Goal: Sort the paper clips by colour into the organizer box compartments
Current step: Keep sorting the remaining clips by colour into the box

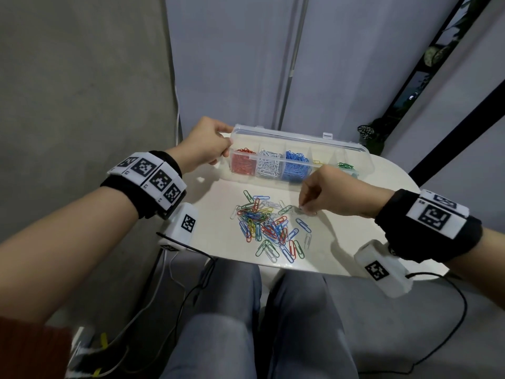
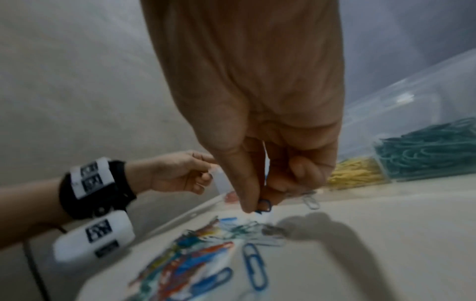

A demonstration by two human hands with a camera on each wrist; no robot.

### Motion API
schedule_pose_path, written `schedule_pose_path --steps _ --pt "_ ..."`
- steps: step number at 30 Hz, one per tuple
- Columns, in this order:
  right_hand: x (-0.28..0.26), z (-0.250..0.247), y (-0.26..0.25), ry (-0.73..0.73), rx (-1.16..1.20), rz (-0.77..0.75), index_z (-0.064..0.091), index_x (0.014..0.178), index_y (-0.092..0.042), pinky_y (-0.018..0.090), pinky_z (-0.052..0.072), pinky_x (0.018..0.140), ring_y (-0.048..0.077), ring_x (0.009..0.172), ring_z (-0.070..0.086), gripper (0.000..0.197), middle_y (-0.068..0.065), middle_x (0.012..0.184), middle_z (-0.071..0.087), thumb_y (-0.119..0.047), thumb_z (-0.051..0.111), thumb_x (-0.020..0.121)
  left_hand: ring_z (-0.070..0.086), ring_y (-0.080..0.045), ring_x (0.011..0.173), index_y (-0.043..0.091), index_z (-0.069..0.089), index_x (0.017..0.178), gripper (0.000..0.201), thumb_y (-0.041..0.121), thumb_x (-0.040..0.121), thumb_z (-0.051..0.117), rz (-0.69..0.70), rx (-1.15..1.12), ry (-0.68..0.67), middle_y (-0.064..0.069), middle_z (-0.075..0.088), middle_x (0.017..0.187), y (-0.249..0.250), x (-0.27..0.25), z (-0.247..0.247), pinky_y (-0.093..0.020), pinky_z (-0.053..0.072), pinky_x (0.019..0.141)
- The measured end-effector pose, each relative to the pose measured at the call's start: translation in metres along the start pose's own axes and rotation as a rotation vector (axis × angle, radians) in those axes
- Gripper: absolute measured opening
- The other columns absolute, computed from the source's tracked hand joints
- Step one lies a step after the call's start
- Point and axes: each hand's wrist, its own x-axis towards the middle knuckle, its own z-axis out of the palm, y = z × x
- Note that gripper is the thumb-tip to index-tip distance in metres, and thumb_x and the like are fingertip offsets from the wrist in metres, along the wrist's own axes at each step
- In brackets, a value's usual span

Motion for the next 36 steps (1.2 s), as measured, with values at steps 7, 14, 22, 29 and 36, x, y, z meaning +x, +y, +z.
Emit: schedule_pose_path --steps 7,14,22,29,36 --pt "-0.007 0.021 -0.003 -0.005 -0.144 0.051 0.075 0.075 -0.007 0.014 0.039 0.05 -0.001 0.049 0.051 0.011 -0.012 0.055 0.058 -0.006 0.083 0.068 0.039 -0.014 0.049 0.007 0.056 0.13 0.035 0.003 0.095 0.052 0.0 0.003 0.005 -0.006 0.053 0.058 0.0 -0.001 0.0 -0.027 0.036 0.049" --pt "-0.005 0.024 -0.01 0.003 -0.188 -0.022 0.074 0.077 -0.008 0.025 0.051 0.064 0.013 0.066 0.06 0.004 0.002 0.072 0.068 -0.004 0.072 0.077 0.039 -0.014 0.05 0.006 0.055 0.132 0.036 0.003 0.095 0.052 0.001 0.007 0.007 -0.006 0.053 0.06 0.001 -0.002 0.0 -0.027 0.037 0.05" --pt "-0.007 0.024 -0.007 -0.009 -0.233 -0.095 0.07 0.077 -0.008 0.023 0.047 0.061 0.013 0.065 0.057 0.004 0.0 0.072 0.066 -0.005 0.071 0.077 0.039 -0.014 0.05 0.007 0.055 0.132 0.036 0.004 0.096 0.052 -0.008 0.002 0.01 -0.006 0.054 0.06 0.001 -0.002 0.0 -0.026 0.036 0.05" --pt "-0.003 -0.004 -0.002 0.038 0.146 0.043 0.067 0.08 -0.005 0.016 0.046 0.049 0.006 0.045 0.059 0.018 0.002 0.055 0.066 0.011 0.071 0.074 0.038 -0.014 0.048 0.006 0.055 0.132 0.036 0.003 0.096 0.052 -0.007 0.003 0.003 -0.007 0.054 0.059 0.001 -0.002 -0.001 -0.026 0.035 0.049" --pt "0.0 -0.01 0.002 0.062 0.206 0.085 0.069 0.081 -0.004 0.015 0.043 0.045 0.006 0.043 0.058 0.022 0.0 0.051 0.065 0.016 0.072 0.07 0.038 -0.013 0.047 0.006 0.055 0.131 0.036 0.002 0.095 0.052 -0.005 0.007 0.007 -0.006 0.054 0.059 0.001 -0.001 0.0 -0.025 0.034 0.046"
